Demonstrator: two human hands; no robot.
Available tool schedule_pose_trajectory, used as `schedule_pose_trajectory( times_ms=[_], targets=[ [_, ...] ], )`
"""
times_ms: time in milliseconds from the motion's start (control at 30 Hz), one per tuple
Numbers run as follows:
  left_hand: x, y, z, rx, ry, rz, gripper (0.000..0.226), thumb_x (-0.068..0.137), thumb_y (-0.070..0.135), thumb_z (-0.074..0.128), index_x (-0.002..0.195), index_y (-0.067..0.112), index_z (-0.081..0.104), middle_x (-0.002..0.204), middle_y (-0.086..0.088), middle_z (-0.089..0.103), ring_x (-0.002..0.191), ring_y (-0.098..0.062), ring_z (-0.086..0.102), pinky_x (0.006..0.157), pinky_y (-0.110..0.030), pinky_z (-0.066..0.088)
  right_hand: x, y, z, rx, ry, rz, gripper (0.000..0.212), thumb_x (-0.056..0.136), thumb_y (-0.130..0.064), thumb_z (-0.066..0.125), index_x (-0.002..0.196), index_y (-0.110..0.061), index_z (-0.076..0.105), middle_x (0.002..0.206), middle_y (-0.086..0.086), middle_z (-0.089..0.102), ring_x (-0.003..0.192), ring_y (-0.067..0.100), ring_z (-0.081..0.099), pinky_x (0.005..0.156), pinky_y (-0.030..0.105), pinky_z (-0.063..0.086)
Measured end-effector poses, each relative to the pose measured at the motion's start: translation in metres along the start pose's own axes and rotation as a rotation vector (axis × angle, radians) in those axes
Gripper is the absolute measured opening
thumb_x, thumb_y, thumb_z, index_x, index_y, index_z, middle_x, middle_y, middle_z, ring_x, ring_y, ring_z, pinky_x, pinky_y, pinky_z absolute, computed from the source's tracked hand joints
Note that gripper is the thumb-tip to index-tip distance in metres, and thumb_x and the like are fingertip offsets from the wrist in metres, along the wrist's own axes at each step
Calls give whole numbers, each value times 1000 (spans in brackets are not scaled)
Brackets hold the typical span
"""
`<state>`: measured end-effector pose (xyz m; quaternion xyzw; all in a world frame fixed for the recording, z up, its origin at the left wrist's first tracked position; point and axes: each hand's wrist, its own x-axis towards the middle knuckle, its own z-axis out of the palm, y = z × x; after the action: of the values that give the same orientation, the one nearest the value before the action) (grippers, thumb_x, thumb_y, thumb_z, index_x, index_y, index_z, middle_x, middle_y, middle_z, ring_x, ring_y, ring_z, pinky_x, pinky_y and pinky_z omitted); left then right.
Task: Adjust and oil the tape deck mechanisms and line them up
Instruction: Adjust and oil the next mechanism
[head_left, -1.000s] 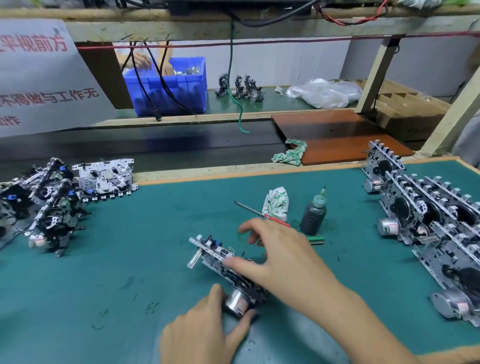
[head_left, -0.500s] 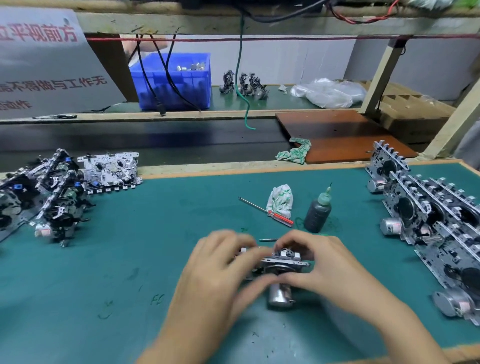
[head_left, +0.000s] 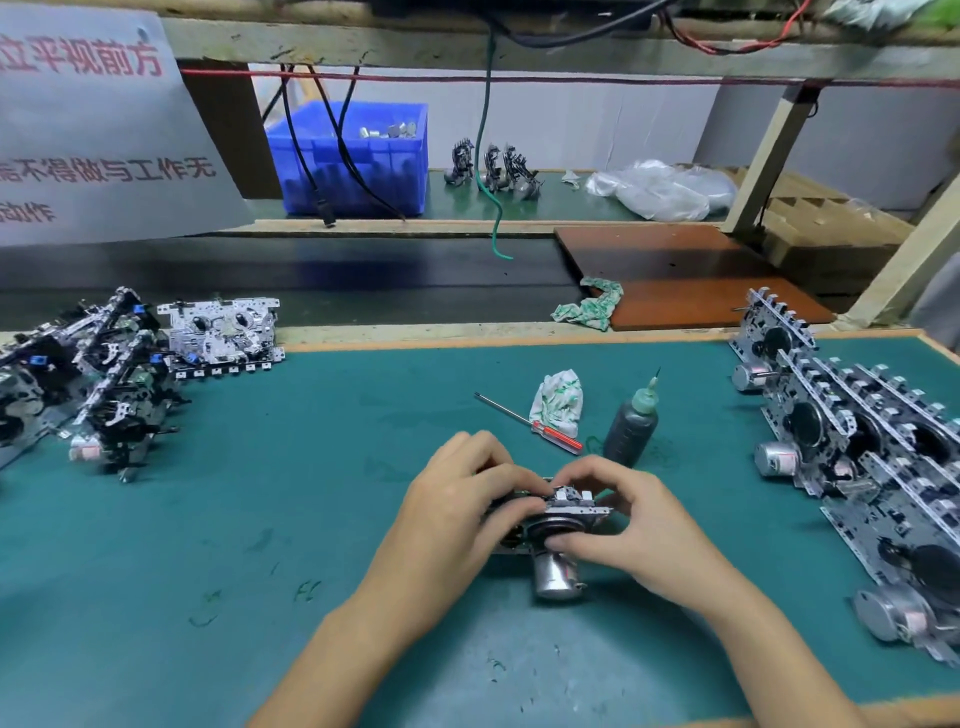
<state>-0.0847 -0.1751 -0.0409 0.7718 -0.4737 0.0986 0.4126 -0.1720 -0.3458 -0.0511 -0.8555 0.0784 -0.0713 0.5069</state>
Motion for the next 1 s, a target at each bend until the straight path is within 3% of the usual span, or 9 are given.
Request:
schedule_pose_trajectory(
  times_ms=[167, 467, 700, 833, 1000],
  targets=[
    [1, 1, -1, 72, -36, 42, 27, 90, 30, 51, 92, 16, 74, 77, 0, 51, 75, -10, 40, 67, -22, 35, 7, 8, 0, 5, 6, -45, 36, 57, -32, 81, 89, -36, 65, 89, -11, 60, 85, 9, 55, 80, 23, 42],
    [0, -3, 1, 78, -22, 81, 25, 91, 27, 51, 93, 16, 74, 78, 1, 49, 74, -9, 40, 67, -15, 32, 9, 11, 1, 42, 9, -83, 31, 58, -28, 82, 85, -34, 66, 87, -10, 64, 85, 8, 59, 81, 27, 45],
    [-5, -8, 4, 61, 26, 112, 25, 92, 28, 52, 94, 16, 74, 81, 5, 46, 74, -7, 39, 70, -10, 29, 2, 10, 4, -71, 45, -162, 31, 64, -32, 79, 90, -38, 64, 94, -14, 60, 95, 11, 55, 85, 21, 40],
    [-2, -8, 5, 86, 21, 103, 24, 92, 28, 52, 93, 17, 73, 80, 5, 47, 74, -7, 41, 70, -10, 29, -9, 20, 3, -258, 270, -230, 38, 65, -46, 75, 100, -37, 64, 97, -21, 62, 98, 5, 56, 87, 18, 41],
    [-2, -7, 5, 86, 38, 94, 21, 91, 27, 54, 94, 16, 72, 80, 6, 48, 74, -8, 43, 70, -9, 30, -17, 33, 9, -676, 395, -400, 37, 76, -51, 61, 73, -15, 71, 91, -8, 67, 88, 12, 55, 74, 29, 45]
  ],
)
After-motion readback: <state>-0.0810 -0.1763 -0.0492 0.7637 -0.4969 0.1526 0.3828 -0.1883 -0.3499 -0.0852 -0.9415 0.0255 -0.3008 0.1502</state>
